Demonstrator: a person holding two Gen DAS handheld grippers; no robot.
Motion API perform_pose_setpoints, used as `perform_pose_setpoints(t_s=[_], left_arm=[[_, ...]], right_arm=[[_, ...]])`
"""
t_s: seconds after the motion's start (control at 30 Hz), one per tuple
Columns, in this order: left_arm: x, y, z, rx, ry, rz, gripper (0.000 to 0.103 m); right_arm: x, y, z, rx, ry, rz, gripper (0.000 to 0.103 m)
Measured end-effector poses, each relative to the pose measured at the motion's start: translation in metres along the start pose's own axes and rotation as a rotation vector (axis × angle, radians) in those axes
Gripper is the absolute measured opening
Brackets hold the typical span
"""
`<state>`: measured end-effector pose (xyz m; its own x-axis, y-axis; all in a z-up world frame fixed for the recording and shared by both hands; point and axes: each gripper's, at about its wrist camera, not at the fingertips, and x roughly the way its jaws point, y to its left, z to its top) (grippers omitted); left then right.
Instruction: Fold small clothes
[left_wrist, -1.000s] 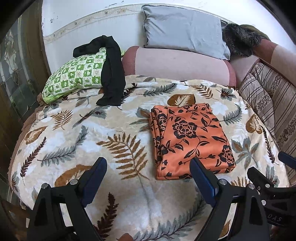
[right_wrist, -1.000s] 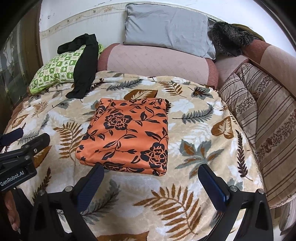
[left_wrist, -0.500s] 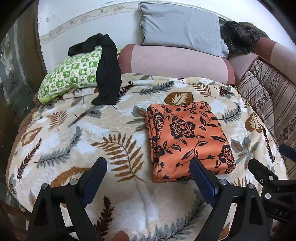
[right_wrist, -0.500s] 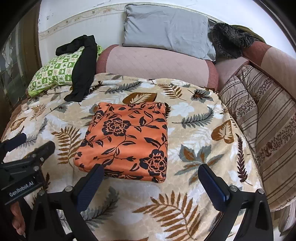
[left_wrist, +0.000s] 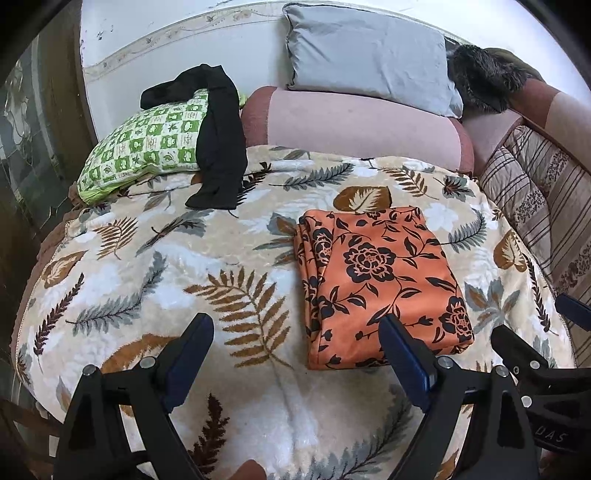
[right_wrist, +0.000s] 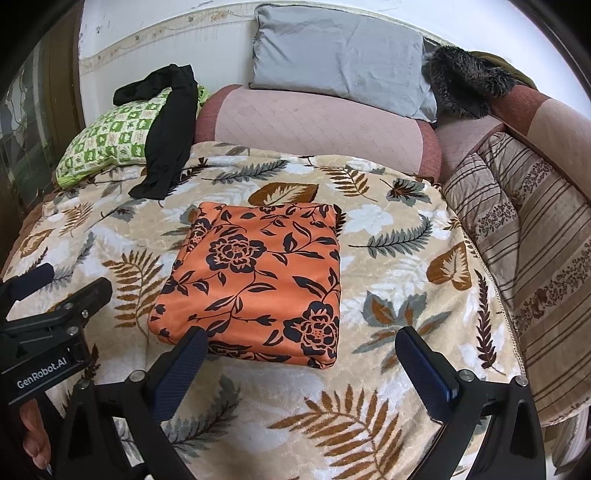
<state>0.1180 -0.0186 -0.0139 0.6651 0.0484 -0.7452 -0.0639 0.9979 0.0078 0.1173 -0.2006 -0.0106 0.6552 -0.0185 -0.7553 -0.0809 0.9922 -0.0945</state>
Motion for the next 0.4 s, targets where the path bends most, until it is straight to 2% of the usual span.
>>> perform_pose_setpoints(t_s=[0.3, 0.4], left_arm=[[0.005, -0.004, 0.008, 0.007, -0.015, -0.024, 0.091], [0.006, -0.007, 0.013, 0.022, -0.024, -0.003, 0.097]], right_arm=[[0.006, 0.000, 0.005, -0.006, -0.001, 0.004, 0.102], [0.010, 0.001, 0.009, -0.010, 0.002, 0.007, 0.102]])
